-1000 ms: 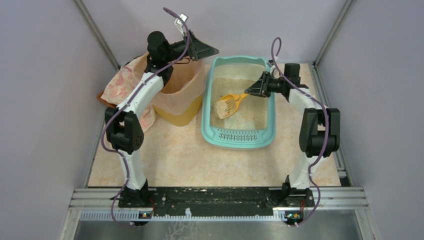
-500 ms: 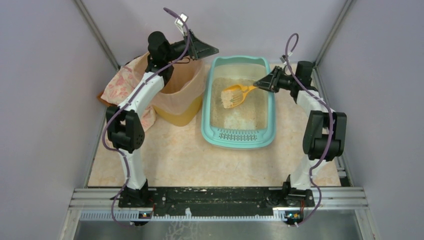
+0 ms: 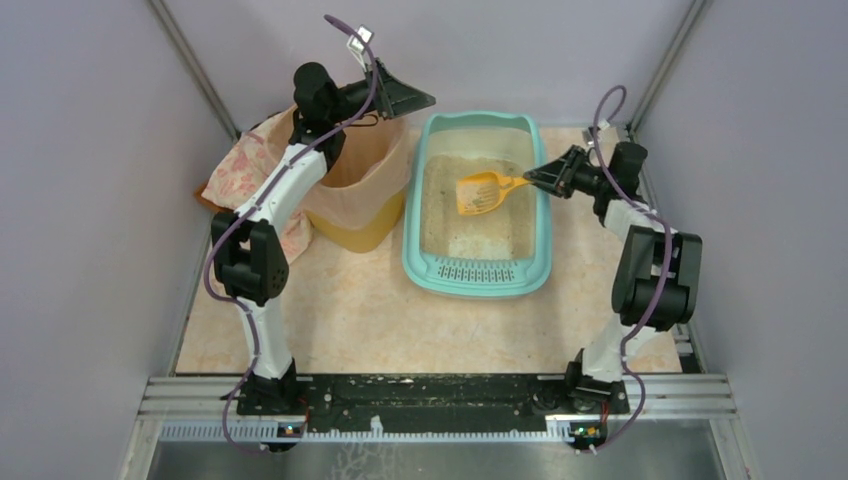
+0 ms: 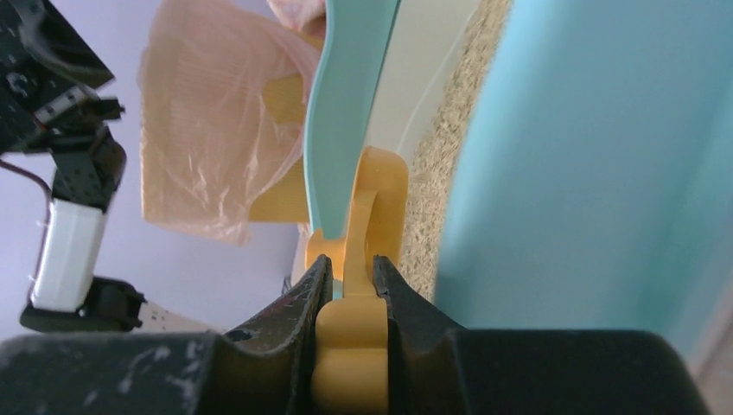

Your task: Clean the litter box

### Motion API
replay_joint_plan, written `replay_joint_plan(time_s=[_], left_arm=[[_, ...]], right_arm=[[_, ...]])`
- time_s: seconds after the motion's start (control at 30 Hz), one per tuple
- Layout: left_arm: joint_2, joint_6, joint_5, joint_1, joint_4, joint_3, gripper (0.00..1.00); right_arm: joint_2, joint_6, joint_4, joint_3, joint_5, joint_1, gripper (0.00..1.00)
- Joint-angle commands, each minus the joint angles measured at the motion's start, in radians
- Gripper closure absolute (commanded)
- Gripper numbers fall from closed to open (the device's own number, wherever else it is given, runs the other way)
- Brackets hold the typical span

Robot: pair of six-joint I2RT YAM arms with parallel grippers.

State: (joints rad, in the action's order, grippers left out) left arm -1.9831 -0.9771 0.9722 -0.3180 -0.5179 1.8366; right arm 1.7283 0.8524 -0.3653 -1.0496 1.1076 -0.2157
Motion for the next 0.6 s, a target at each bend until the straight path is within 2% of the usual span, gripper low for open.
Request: replay_joint_plan(time_s=[0.0, 0.1, 0.17, 0.23, 0.3, 0.4, 0.57], left_arm=[[0.010, -0.014, 0.008, 0.005, -0.053, 0.013, 0.06], [0.017, -0.011, 0.011, 0.006, -0.051, 0.011, 0.06], [0.023, -0.009, 0.011, 0.007, -0.050, 0.000, 0.06], [0.027, -0.009, 0.012, 0.007, -0.051, -0.006, 0.06], [0.024, -0.010, 0.011, 0.007, -0.053, -0.005, 0.06], [0.024, -0.013, 0.011, 0.007, -0.054, 0.002, 0.06], [0.031, -0.013, 0.010, 0.011, -0.051, -0.010, 0.06]], right_arm=[[-0.087, -0.108, 0.055, -0.057, 0.001, 0.061, 1.00], [-0.094, 0.003, -0.086, 0.002, 0.019, -0.002, 1.00], [-0.098, 0.017, -0.102, 0.008, 0.019, -0.026, 1.00], [-0.093, 0.032, -0.116, -0.003, 0.022, 0.002, 1.00], [-0.088, -0.013, -0.058, -0.033, 0.024, 0.040, 1.00], [-0.099, -0.109, 0.058, -0.056, -0.007, 0.028, 1.00], [-0.099, -0.116, 0.069, -0.060, 0.003, 0.031, 1.00]])
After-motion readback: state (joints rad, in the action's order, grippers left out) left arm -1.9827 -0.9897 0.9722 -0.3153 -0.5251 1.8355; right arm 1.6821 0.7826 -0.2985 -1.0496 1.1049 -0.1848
